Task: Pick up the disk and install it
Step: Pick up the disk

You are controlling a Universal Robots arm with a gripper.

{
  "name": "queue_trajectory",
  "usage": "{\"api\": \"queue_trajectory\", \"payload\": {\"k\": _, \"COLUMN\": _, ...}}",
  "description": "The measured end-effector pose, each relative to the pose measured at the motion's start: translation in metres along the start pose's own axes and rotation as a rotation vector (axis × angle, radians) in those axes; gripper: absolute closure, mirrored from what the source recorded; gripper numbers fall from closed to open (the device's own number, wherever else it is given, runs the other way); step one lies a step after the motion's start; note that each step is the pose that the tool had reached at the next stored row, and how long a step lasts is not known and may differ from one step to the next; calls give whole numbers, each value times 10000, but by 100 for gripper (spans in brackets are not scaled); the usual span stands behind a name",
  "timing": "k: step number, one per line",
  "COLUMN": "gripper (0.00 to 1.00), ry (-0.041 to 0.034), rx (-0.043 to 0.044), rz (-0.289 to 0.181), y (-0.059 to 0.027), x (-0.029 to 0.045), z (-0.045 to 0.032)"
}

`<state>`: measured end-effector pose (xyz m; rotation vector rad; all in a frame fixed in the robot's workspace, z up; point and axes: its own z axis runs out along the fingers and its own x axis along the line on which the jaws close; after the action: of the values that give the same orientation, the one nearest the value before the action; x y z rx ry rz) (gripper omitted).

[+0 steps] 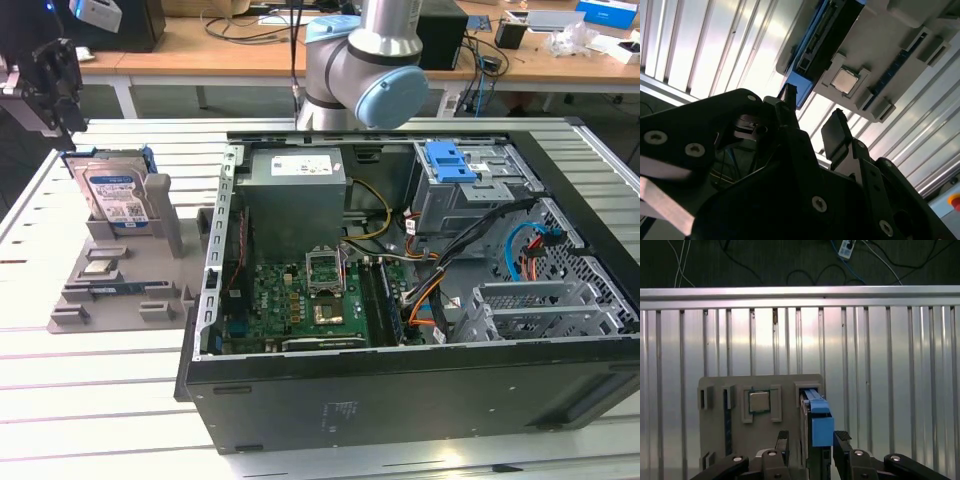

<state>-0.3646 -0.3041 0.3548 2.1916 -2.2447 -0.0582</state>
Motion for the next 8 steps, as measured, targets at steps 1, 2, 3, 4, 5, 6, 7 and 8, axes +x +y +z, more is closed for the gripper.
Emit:
{"api": "queue_trajectory", "payload": {"k": 1, "gripper": 52, "ry": 0, "rx": 0, "rz": 1, "y": -1, "x": 0, "z": 18}}
{"api": "queue_trajectory", "payload": {"k": 2, "gripper": 52, "ry": 0, "rx": -1, "rz": 0, "y": -5, "x": -1, "z": 41}}
{"api": "queue_trajectory", "payload": {"k": 3, "gripper": 52, "ry": 1, "rx": -4, "rz": 2, "y": -11, "x": -7, "z": 63}}
{"api": "queue_trajectory", "payload": {"k": 4, "gripper": 52, "ry": 1, "rx": -8, "rz": 3, "y": -16, "x": -15, "z": 79}}
{"api": "queue_trajectory", "payload": {"k": 5, "gripper": 52, "ry": 1, "rx": -10, "rz": 0, "y": -24, "x": -40, "z": 108}}
{"api": "queue_trajectory", "payload": {"k": 6, "gripper": 52, "ry": 0, "rx": -11, "rz": 2, "y": -28, "x": -73, "z": 130}}
{"api": "queue_trajectory", "payload": {"k": 7, "gripper": 52, "ry": 2, "rx": -9, "rz": 1, "y": -31, "x": -95, "z": 145}}
{"api": "queue_trajectory", "payload": {"k": 8, "gripper": 52, "ry": 22, "rx": -6, "rz": 1, "y": -33, "x": -113, "z": 172}}
